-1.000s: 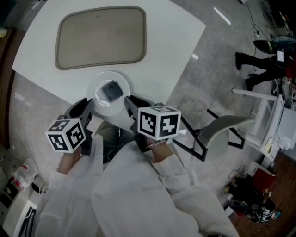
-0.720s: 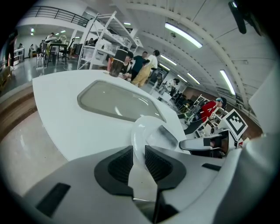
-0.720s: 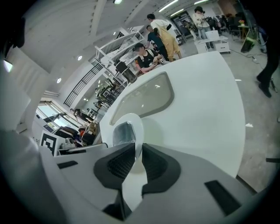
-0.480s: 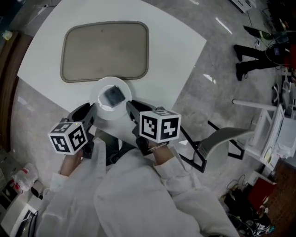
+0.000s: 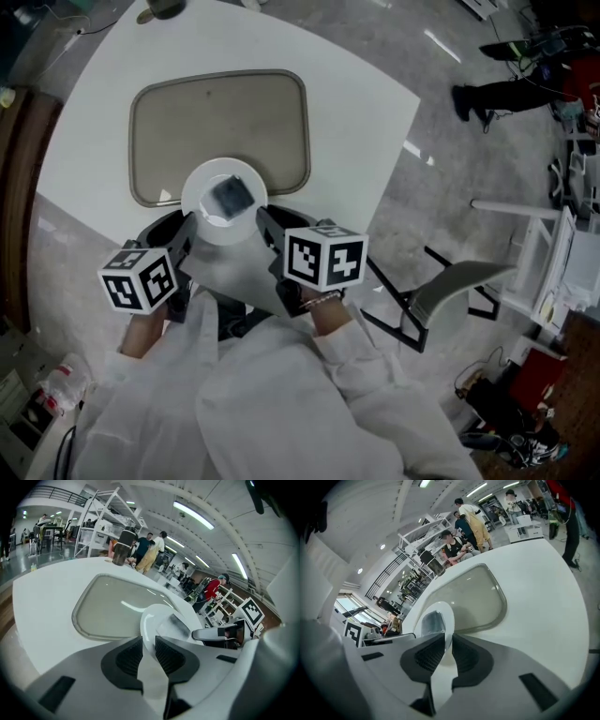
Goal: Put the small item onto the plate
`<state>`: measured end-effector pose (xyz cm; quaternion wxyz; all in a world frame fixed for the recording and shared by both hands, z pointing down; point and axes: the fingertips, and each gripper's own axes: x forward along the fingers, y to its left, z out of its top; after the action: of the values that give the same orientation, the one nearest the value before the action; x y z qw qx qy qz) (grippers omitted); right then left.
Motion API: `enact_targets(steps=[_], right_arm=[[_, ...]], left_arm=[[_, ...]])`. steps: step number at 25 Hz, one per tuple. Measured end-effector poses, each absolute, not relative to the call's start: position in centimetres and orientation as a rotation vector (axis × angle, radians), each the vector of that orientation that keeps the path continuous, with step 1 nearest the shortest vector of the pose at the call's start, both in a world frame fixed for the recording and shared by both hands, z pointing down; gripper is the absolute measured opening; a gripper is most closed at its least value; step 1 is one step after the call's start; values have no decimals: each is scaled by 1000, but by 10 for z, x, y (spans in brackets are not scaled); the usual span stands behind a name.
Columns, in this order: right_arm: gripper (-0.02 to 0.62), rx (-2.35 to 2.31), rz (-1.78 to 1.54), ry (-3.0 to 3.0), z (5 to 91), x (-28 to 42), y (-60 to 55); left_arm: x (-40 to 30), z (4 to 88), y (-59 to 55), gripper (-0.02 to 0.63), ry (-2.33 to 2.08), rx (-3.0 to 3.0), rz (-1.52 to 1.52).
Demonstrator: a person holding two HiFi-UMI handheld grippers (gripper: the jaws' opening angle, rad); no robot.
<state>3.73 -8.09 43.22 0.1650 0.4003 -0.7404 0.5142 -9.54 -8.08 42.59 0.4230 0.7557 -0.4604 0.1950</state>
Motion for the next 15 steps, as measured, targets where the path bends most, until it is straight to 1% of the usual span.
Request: enact_targets(steps=[15], right_arm=[[56,1223,1476,-2087,431,13,-167]], left_arm=[[-121,426,-170,83,-1085,1938,496]])
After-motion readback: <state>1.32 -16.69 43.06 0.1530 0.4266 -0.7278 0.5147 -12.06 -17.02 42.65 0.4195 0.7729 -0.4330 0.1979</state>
